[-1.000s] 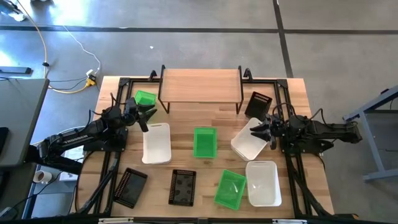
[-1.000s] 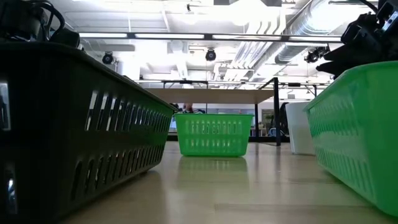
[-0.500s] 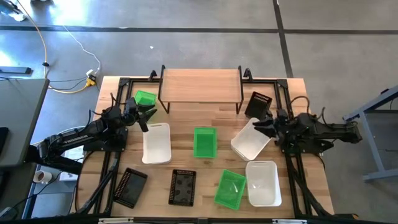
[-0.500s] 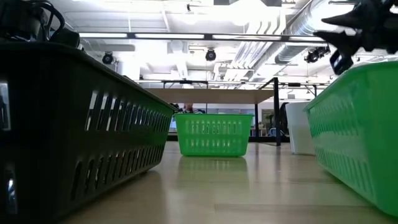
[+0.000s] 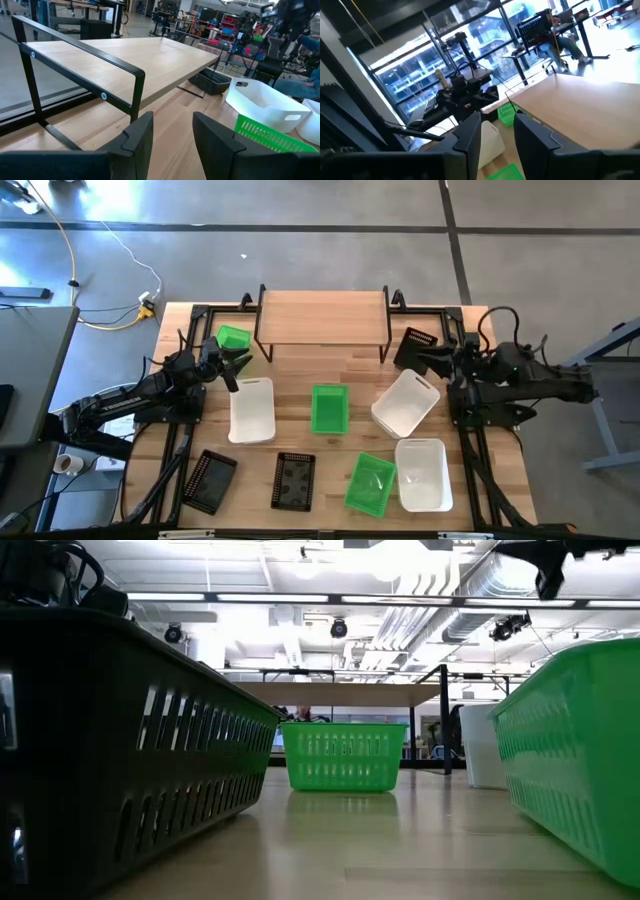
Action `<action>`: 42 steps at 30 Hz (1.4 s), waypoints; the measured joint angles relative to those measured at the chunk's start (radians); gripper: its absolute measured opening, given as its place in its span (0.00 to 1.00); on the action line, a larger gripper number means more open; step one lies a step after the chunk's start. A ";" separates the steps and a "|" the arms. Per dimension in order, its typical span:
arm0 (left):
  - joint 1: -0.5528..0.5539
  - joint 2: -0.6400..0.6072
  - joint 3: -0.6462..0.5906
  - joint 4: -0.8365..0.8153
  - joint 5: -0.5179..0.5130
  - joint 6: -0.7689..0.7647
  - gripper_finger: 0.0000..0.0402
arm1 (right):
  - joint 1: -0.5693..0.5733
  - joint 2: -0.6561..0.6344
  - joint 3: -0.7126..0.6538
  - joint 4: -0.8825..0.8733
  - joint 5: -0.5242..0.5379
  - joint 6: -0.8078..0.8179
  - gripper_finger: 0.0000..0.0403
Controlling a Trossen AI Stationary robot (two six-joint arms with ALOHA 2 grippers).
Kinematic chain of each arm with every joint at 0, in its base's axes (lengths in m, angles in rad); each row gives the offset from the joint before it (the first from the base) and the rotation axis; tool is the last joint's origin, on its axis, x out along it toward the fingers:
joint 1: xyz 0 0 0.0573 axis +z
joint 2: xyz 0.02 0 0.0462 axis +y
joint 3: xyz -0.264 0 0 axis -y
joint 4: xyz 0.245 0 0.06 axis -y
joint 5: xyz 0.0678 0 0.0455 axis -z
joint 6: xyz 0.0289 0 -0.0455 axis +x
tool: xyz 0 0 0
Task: Stack baskets on shelf by color
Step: Put the center green bin on the shelf
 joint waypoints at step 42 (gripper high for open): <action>0.000 0.000 0.000 0.000 -0.008 0.034 0.32 | 0.093 1.221 0.590 -0.090 -0.330 -0.239 0.42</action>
